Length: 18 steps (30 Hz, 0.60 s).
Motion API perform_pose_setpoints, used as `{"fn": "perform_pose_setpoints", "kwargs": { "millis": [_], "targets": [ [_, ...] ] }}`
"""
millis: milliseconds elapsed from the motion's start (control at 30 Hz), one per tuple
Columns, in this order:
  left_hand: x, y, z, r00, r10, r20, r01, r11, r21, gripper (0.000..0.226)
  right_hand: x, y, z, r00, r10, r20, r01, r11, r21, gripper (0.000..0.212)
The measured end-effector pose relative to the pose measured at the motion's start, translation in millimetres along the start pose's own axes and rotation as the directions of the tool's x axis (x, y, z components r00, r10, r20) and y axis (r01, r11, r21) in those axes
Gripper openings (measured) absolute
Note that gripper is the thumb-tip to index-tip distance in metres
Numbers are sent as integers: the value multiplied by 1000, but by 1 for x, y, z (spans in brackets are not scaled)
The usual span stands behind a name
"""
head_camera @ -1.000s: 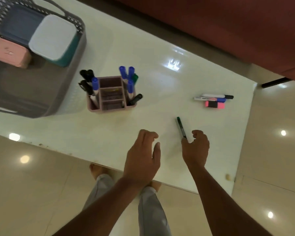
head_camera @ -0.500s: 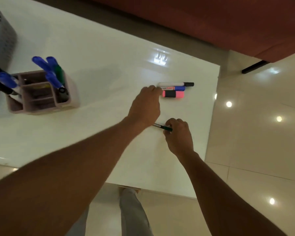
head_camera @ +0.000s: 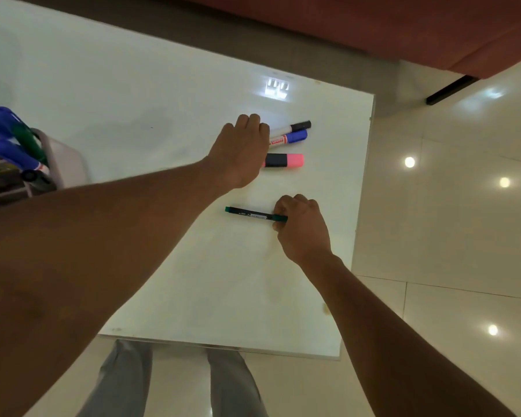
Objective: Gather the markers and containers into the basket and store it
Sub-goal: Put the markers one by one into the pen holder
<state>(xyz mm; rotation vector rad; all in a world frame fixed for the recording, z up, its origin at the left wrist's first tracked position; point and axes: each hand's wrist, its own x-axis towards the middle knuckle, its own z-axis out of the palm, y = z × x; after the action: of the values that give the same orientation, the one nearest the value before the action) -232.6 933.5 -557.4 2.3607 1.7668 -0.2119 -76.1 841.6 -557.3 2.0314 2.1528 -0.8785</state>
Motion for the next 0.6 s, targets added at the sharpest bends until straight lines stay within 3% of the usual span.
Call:
{"fn": "perform_pose_setpoints", "kwargs": {
  "millis": [200,300,400,500,533,600],
  "targets": [
    [-24,-15,13,998,-66,-24,65,997,-45,24,2,-8,-2,998,7,61,0,994,-111,18],
    [-44,-20,20,979,-190,-72,171,963,-210,19,3,-19,-7,996,6,89,4,993,-116,30],
    [-78,-22,23,958,-265,-114,186,870,-457,23,-3,-50,-19,998,65,2,-63,958,278,40],
    [-122,-23,22,949,-270,-166,121,793,-598,23,-12,-95,-31,978,149,149,-210,631,747,39],
    [-137,-25,21,947,-275,-169,112,773,-624,24,-16,-110,-31,977,136,165,-214,565,797,36],
    [-163,-31,17,936,-303,-181,105,728,-678,23,-22,-138,-29,988,119,102,-152,564,812,28]
  ]
}}
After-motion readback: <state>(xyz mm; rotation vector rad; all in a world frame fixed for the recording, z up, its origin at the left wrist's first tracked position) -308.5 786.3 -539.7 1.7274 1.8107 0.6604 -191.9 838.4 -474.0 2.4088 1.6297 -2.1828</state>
